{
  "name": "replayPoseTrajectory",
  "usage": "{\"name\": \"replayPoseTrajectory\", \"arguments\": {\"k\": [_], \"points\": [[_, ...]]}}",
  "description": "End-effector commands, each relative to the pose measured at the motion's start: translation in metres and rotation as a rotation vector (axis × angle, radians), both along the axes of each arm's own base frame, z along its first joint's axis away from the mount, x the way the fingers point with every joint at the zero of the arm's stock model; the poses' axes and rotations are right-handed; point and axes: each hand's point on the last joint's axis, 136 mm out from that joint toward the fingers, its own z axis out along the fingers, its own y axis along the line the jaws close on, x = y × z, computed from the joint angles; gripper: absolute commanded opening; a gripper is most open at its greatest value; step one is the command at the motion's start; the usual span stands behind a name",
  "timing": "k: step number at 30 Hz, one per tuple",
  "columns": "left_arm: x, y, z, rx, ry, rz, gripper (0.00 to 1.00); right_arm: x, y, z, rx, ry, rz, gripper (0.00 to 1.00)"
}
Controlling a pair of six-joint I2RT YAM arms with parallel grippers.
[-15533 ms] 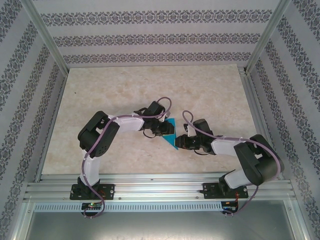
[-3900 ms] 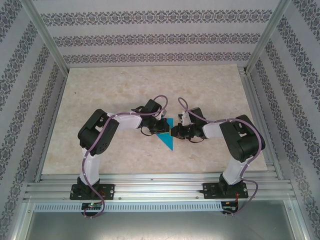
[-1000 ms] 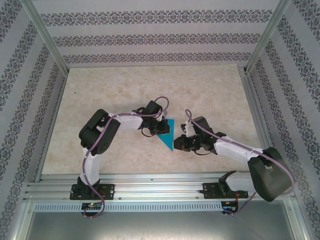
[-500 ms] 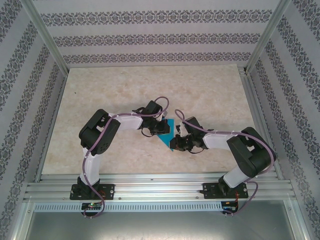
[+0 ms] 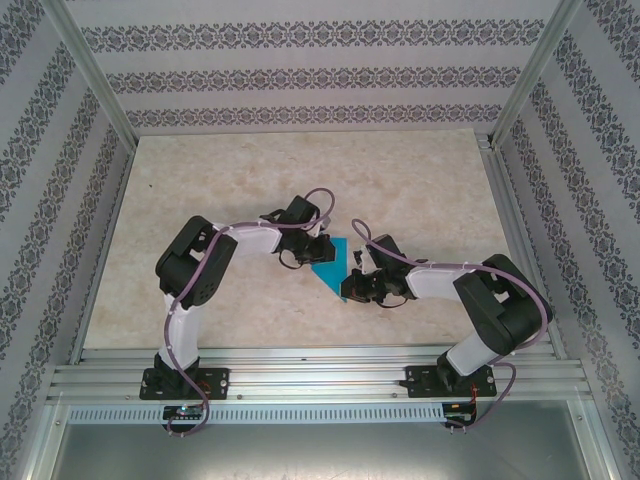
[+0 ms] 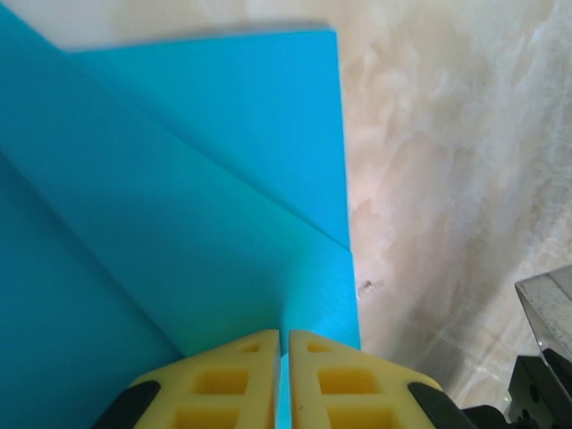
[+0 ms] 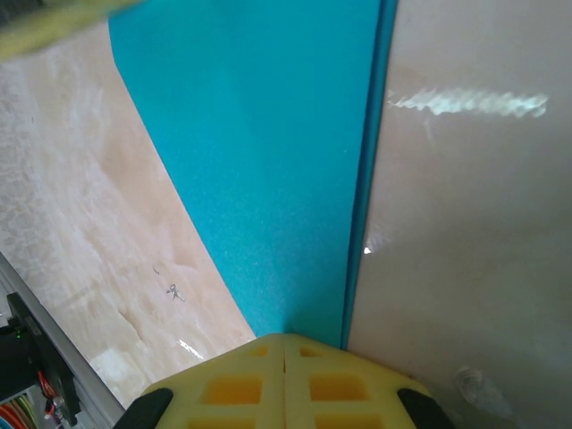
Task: Fold a paper plane with a square sheet of paper (fold left side to right side)
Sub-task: Fourth fold the wing at the center of the table.
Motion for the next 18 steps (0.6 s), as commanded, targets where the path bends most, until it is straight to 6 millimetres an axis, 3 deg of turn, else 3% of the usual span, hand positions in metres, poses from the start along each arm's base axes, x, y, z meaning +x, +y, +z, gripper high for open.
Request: {"name": "replayPoseTrajectory", "arguments": {"k": [1, 9, 18], "points": [[0.032, 0.032, -0.014, 0.103, -0.055, 0.058, 0.13, -0.052, -0.046, -0.054, -0.244, 0.225, -0.027, 0.05], [0.071, 0.047, -0.017, 0.09, -0.092, 0.104, 0.13, -0.052, -0.042, -0.051, -0.245, 0.213, -0.011, 0.05], [0.116, 0.077, 0.0, 0.104, -0.148, 0.165, 0.13, -0.05, -0.039, -0.05, -0.242, 0.207, -0.01, 0.06]]}}
